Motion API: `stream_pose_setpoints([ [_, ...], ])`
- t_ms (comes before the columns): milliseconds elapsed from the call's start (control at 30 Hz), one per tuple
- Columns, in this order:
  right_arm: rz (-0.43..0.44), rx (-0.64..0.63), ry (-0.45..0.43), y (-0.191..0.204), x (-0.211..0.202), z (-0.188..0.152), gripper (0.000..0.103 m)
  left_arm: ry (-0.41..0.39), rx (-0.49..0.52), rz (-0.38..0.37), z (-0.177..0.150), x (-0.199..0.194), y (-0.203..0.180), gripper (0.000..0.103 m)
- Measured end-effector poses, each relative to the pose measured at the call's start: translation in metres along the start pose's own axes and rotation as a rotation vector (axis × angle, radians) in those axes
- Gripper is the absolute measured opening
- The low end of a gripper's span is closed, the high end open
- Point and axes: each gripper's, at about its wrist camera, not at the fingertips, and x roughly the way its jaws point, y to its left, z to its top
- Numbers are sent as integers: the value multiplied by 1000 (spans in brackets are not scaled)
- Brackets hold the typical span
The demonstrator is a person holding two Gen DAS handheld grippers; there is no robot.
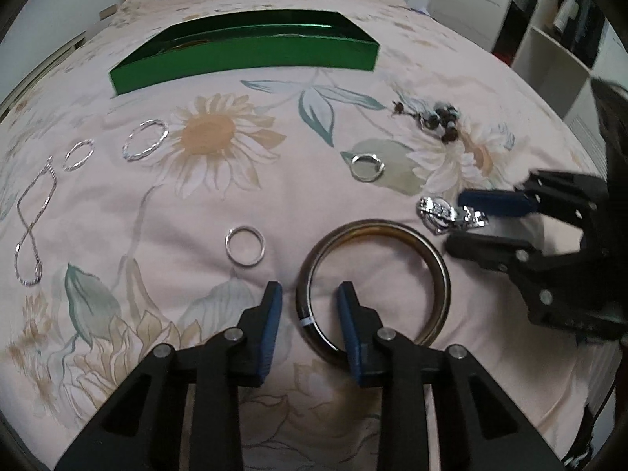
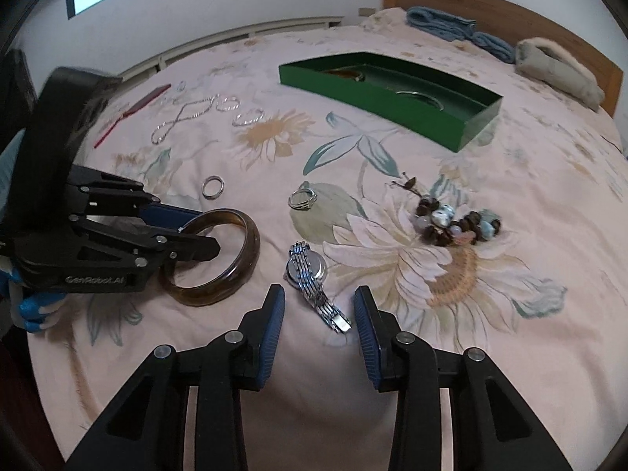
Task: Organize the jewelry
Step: 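Grasp dark brown bangle with left tool while right tool grasps silver watch, then carry brown bangle and watch into the green tray and open both tools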
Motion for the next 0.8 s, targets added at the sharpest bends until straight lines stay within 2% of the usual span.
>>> stream_pose_setpoints([
  [133,9,-18,21,0,7,-1,34,21,10,-16,4,2,2,28],
  [300,-1,-10,23,1,6,-4,12,7,12,-9,4,3,-1,26],
  [500,-50,38,-8,8,-7,-10,8,-36,33,26,1,-5,-10,9],
  [800,-93,154,-112,25,-59,-26,8,-120,28,45,-12,-46,-18,8],
])
